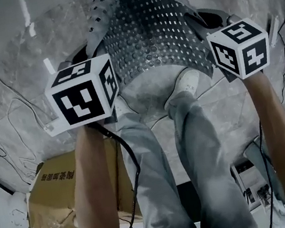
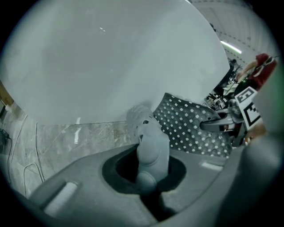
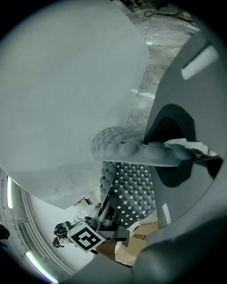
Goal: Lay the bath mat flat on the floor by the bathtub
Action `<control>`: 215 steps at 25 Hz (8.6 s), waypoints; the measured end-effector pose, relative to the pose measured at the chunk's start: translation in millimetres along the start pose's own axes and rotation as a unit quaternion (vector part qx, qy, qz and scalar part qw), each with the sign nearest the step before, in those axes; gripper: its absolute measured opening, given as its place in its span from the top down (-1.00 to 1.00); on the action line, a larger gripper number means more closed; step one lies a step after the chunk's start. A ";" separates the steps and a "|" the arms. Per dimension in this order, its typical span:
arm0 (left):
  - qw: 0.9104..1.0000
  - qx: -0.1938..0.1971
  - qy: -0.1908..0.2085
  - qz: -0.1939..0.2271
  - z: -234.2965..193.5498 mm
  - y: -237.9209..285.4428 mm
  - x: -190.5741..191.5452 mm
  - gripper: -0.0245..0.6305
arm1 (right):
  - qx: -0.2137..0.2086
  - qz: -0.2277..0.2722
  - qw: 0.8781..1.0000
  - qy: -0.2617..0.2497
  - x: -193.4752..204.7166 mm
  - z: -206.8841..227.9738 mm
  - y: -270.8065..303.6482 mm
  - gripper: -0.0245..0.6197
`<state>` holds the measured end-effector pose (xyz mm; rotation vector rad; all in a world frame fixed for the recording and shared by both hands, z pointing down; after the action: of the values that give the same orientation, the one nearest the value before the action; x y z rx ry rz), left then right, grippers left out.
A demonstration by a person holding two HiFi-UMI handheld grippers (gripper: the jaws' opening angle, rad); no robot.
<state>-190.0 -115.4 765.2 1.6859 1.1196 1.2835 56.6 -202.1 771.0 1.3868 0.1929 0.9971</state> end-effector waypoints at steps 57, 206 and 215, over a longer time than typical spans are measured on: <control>0.993 -0.107 -0.003 -0.057 -110.7 127.8 92.8 0.85 | 0.076 -0.110 0.990 -0.032 104.5 103.1 108.5 0.85; 0.932 0.032 -0.062 0.357 282.9 -576.5 -168.0 0.92 | -0.036 0.425 0.904 -0.034 -231.1 -132.2 -655.6 0.90; 0.892 0.048 -0.006 0.450 315.6 -647.3 -214.1 0.92 | -0.014 0.517 0.852 -0.086 -254.1 -147.2 -737.0 0.90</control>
<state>-44.2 -98.2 28.4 2.4075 0.3451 1.7548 155.1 -169.7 -15.6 1.5406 -0.7940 1.7133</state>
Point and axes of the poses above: the fingertips, and each gripper's own axes: y forward along the fingers, z to its right, x out of its underside, the point moved 8 cm from there along -y, backward along the fingers
